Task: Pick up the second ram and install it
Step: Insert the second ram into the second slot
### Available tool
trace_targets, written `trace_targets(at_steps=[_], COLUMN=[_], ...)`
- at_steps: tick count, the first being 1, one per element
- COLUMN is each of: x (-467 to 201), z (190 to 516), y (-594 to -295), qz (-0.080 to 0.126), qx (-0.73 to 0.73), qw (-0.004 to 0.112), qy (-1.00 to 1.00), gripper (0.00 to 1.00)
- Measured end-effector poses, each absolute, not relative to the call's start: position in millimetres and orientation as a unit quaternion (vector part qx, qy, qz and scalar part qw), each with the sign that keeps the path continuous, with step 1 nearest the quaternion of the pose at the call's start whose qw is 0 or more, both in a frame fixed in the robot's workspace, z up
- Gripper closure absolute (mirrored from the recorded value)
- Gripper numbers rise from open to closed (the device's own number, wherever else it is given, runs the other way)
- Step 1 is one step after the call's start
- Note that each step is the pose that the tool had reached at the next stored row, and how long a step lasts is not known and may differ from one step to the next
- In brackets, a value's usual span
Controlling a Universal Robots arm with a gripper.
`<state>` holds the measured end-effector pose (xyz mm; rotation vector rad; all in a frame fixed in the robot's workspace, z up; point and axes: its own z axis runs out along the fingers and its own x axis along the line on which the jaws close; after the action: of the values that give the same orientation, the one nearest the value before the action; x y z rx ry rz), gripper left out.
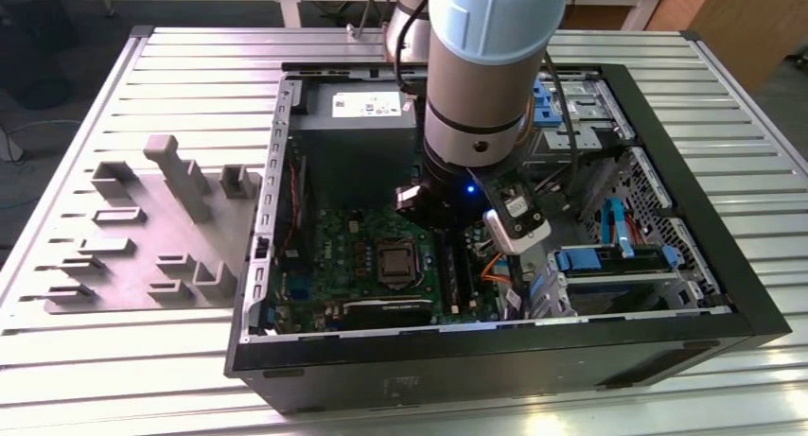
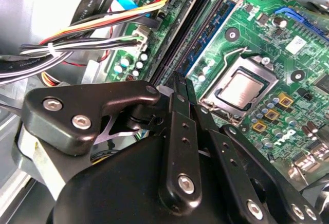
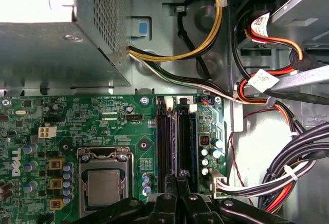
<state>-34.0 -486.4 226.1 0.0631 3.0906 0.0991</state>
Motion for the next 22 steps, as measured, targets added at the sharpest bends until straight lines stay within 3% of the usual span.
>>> trace_targets(at_steps=[22], x=[-34.1], z=[220.0], y=[-487.1], qz=[0.032], qx=[0.02], qw=[0.024], qy=[0.999], gripper=[0.89])
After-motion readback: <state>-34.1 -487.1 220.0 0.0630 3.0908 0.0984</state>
